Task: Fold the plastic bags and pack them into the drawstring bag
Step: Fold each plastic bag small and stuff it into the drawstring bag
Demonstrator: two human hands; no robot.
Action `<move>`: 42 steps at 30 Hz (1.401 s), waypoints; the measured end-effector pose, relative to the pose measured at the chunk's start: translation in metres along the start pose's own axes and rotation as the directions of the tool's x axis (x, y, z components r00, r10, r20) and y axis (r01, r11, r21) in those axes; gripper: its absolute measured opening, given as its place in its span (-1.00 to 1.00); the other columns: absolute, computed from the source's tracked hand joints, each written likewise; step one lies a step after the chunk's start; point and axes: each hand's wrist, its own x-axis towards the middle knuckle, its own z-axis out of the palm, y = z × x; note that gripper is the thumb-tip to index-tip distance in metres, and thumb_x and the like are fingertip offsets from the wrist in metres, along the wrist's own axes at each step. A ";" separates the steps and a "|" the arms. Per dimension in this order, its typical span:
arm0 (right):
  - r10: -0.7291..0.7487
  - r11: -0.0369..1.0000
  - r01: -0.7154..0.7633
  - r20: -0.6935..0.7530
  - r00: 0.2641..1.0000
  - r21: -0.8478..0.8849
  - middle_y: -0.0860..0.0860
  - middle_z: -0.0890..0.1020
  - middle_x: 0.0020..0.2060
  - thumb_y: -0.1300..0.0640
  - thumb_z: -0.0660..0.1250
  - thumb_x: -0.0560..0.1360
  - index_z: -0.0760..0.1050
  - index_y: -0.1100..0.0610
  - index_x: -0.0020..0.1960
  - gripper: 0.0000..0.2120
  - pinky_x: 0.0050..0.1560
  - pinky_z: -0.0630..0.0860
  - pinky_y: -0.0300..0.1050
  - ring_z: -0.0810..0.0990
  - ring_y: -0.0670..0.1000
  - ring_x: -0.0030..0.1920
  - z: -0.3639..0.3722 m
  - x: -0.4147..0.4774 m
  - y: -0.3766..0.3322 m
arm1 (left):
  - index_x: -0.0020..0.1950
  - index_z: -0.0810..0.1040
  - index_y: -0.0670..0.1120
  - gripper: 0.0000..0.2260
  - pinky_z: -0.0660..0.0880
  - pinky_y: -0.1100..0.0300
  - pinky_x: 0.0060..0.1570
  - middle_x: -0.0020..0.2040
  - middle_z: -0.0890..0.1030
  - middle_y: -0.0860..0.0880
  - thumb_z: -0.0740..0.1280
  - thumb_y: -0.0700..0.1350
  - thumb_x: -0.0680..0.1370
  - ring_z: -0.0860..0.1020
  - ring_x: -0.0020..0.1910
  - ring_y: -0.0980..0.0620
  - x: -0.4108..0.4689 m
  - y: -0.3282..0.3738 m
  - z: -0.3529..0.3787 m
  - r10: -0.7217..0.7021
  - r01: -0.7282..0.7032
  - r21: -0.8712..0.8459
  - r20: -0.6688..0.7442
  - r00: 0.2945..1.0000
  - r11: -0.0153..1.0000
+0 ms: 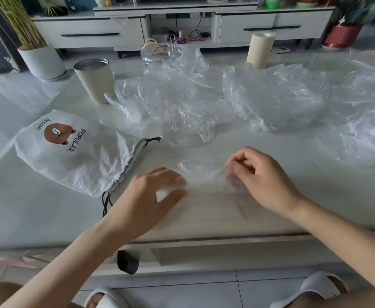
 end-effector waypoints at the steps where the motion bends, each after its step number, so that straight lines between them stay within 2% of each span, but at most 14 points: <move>1: 0.018 0.999 -0.019 -0.027 0.999 -0.031 -0.04 0.61 -0.35 0.20 0.27 0.54 0.45 0.05 -0.22 -0.83 -0.28 0.40 -0.36 0.55 -0.23 -0.37 0.001 0.005 0.002 | -0.16 0.59 -0.02 -0.96 0.34 0.54 -0.20 -0.23 0.60 0.16 0.40 -0.13 0.49 0.53 -0.21 0.33 0.004 -0.001 0.004 -0.064 0.062 -0.018 -0.069 0.996 0.998; 5: 0.025 0.965 -0.040 -0.061 0.998 -0.260 -0.09 0.56 -0.39 0.09 0.27 0.55 0.45 0.08 -0.18 -0.86 -0.25 0.41 -0.16 0.51 -0.09 -0.35 0.008 0.014 0.004 | -0.29 0.52 -0.19 -0.69 0.37 0.11 -0.34 -0.40 0.55 -0.11 0.25 -0.04 0.58 0.49 -0.38 -0.11 0.024 -0.003 0.017 -0.295 0.296 -0.028 -0.211 0.932 0.955; 9: -0.100 0.795 0.039 -0.067 0.993 -0.605 0.05 0.64 -0.17 0.00 0.14 0.60 0.43 0.14 -0.01 -0.78 -0.27 0.32 -0.07 0.56 0.19 -0.14 0.016 0.019 0.007 | -0.34 0.35 -0.15 -0.62 0.18 0.09 -0.46 -0.42 0.44 -0.06 0.17 0.03 0.61 0.43 -0.36 -0.19 0.037 0.000 0.022 -0.336 0.390 0.295 -0.217 0.916 0.872; 13: -0.080 0.722 -0.009 -0.096 0.992 -0.692 0.08 0.62 -0.14 -0.01 0.10 0.61 0.37 0.16 0.03 -0.77 -0.29 0.27 -0.08 0.57 0.21 -0.11 0.010 0.024 0.013 | 0.06 0.38 -0.16 -0.72 0.27 0.09 -0.28 0.00 0.45 -0.10 0.11 0.05 0.62 0.51 -0.12 -0.22 0.042 0.008 0.029 -0.366 0.433 0.462 -0.230 0.901 0.774; 16: -0.092 0.671 -0.047 -0.146 0.985 -0.740 0.12 0.62 -0.14 0.03 0.10 0.61 0.37 0.19 0.06 -0.77 -0.30 0.25 -0.09 0.59 0.22 -0.13 -0.002 0.025 0.019 | 0.17 0.36 -0.18 -0.67 0.30 0.08 -0.23 0.11 0.39 -0.17 0.10 0.08 0.62 0.48 0.02 -0.22 0.040 0.009 0.028 -0.363 0.436 0.565 -0.244 0.899 0.700; 22: -0.064 0.623 -0.090 -0.165 0.984 -0.777 0.15 0.58 -0.09 0.09 0.10 0.61 0.39 0.23 0.06 -0.79 -0.28 0.25 -0.08 0.58 0.24 -0.12 -0.023 0.025 0.032 | -0.25 0.50 -0.21 -0.69 0.32 0.02 -0.14 -0.08 0.45 -0.16 0.28 0.01 0.55 0.41 -0.01 -0.21 0.039 -0.001 0.026 -0.263 0.357 0.455 -0.258 0.930 0.816; 24: -0.035 0.707 -0.098 -0.172 0.984 -0.700 0.09 0.58 -0.09 0.11 0.14 0.59 0.42 0.19 0.02 -0.84 -0.24 0.29 -0.08 0.56 0.21 -0.09 -0.028 0.025 0.032 | -0.36 0.33 -0.12 -0.67 0.28 0.11 -0.31 -0.29 0.41 -0.03 0.33 -0.02 0.52 0.43 -0.24 -0.07 0.043 0.002 0.021 -0.286 0.357 0.272 -0.269 0.920 0.894; 26: 0.025 0.887 -0.095 -0.158 0.987 -0.453 -0.01 0.56 -0.20 0.16 0.23 0.55 0.47 0.14 -0.04 -0.93 -0.20 0.35 -0.14 0.54 0.09 -0.14 -0.032 0.024 0.024 | -0.37 0.27 -0.12 -0.65 0.29 0.28 -0.49 -0.41 0.44 -0.03 0.39 -0.12 0.48 0.39 -0.47 0.09 0.051 0.007 0.014 -0.400 0.399 -0.054 -0.234 0.886 0.915; 28: 0.091 0.992 -0.095 -0.059 0.994 -0.077 -0.08 0.55 -0.21 0.17 0.35 0.49 0.49 0.09 -0.04 -0.93 -0.14 0.40 -0.29 0.53 -0.08 -0.19 -0.035 0.020 0.007 | -0.35 0.29 -0.14 -0.68 0.31 0.30 -0.60 -0.44 0.55 -0.04 0.41 -0.21 0.47 0.40 -0.61 0.12 0.054 0.014 0.007 -0.491 0.419 -0.385 -0.106 0.865 0.822; 30: 0.120 0.953 -0.168 0.192 0.974 0.254 -0.07 0.59 -0.04 0.07 0.44 0.40 0.48 0.05 0.11 -0.68 0.00 0.46 -0.37 0.56 -0.17 -0.07 -0.039 0.009 -0.013 | -0.37 0.26 -0.13 -0.66 0.25 0.31 -0.61 -0.48 0.56 -0.02 0.42 -0.21 0.43 0.37 -0.64 0.08 0.049 0.024 0.001 -0.468 0.412 -0.538 0.036 0.883 0.735; 32: 0.115 0.907 -0.272 0.433 0.894 0.320 -0.10 0.55 0.14 -0.05 0.47 0.29 0.38 -0.02 0.27 -0.41 0.14 0.47 -0.31 0.53 -0.20 0.12 -0.039 -0.003 -0.025 | -0.37 0.23 -0.12 -0.66 0.23 0.31 -0.59 -0.49 0.53 -0.02 0.41 -0.14 0.37 0.33 -0.62 0.07 0.040 0.037 -0.002 -0.400 0.412 -0.579 0.157 0.903 0.704; 34: 0.136 0.915 -0.323 0.568 0.812 0.241 -0.09 0.51 0.19 -0.09 0.47 0.26 0.33 -0.05 0.32 -0.33 0.18 0.46 -0.29 0.49 -0.19 0.19 -0.030 -0.013 -0.029 | -0.38 0.24 -0.13 -0.68 0.24 0.32 -0.61 -0.52 0.50 0.00 0.40 -0.11 0.31 0.31 -0.62 0.09 0.033 0.046 0.001 -0.355 0.430 -0.576 0.245 0.902 0.695; 38: 0.180 0.908 -0.337 0.495 0.850 0.248 0.03 0.60 -0.15 0.12 0.44 0.42 0.52 0.13 -0.02 -0.82 -0.15 0.51 -0.21 0.55 -0.10 -0.19 -0.016 -0.018 -0.031 | -0.37 0.31 -0.13 -0.68 0.26 0.31 -0.62 -0.49 0.50 -0.04 0.45 -0.04 0.24 0.33 -0.60 0.09 0.035 0.052 0.006 -0.328 0.425 -0.443 0.282 0.902 0.789; 42: 0.195 0.879 -0.353 0.435 0.879 0.321 -0.04 0.56 -0.39 0.23 0.41 0.44 0.52 0.18 -0.13 -0.93 -0.38 0.44 -0.29 0.48 -0.13 -0.43 -0.024 -0.021 -0.034 | -0.28 0.44 -0.10 -0.78 0.28 0.33 -0.62 -0.51 0.56 0.02 0.45 -0.05 0.34 0.37 -0.62 0.15 0.046 0.046 -0.010 -0.372 0.351 -0.357 0.012 0.928 0.866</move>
